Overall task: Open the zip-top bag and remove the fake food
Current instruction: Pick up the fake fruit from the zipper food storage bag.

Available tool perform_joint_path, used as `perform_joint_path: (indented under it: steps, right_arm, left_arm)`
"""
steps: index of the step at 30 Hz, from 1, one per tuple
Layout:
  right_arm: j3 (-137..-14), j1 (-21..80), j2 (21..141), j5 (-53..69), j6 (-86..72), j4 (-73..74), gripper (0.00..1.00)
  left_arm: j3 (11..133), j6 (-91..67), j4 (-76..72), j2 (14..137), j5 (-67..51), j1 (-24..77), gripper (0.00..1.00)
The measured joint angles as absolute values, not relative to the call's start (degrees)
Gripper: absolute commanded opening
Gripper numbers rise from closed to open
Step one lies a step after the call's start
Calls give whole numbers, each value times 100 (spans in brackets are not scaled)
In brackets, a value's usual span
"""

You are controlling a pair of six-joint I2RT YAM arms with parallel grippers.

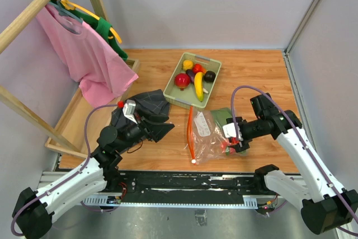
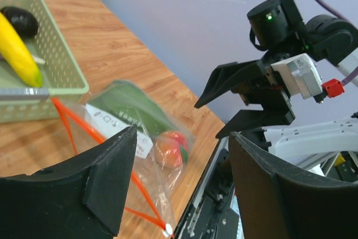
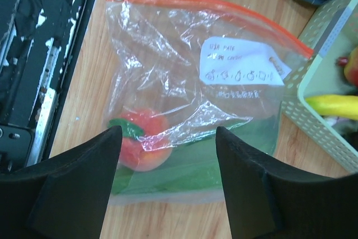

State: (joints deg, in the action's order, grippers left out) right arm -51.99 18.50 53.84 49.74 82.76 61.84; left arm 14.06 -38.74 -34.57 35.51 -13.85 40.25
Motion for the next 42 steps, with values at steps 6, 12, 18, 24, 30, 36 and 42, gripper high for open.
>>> perform_joint_path:
  steps: [6, 12, 18, 24, 30, 36, 42]
  right_arm:
    - [-4801, 1850, 5269, 4224, 8512, 6195, 71]
    - [-4259, 1850, 5275, 3645, 8556, 5933, 72]
    - [-3747, 1850, 5271, 3417, 8571, 5378, 71]
    - [-3479, 1852, 5277, 3267, 8473, 4818, 68]
    - [-3336, 1929, 5297, 3153, 8344, 4410, 65]
    - [-3284, 1935, 5310, 3120, 8197, 4204, 58]
    - [-3284, 2080, 5328, 3100, 8079, 4071, 53]
  left_arm:
    - [882, -4167, -3350, 3310, -1385, 4025, 45]
    - [698, -4390, -3297, 3529, -1415, 4025, 43]
    - [672, -4550, -3315, 4145, -1431, 4025, 36]
    - [668, -4545, -3341, 4897, -1323, 4160, 34]
    - [788, -4515, -3610, 6045, -1186, 4488, 31]
    - [1288, -4436, -3948, 7157, -1168, 4678, 32]
    - [1557, -4405, -4338, 7832, -1227, 4788, 32]
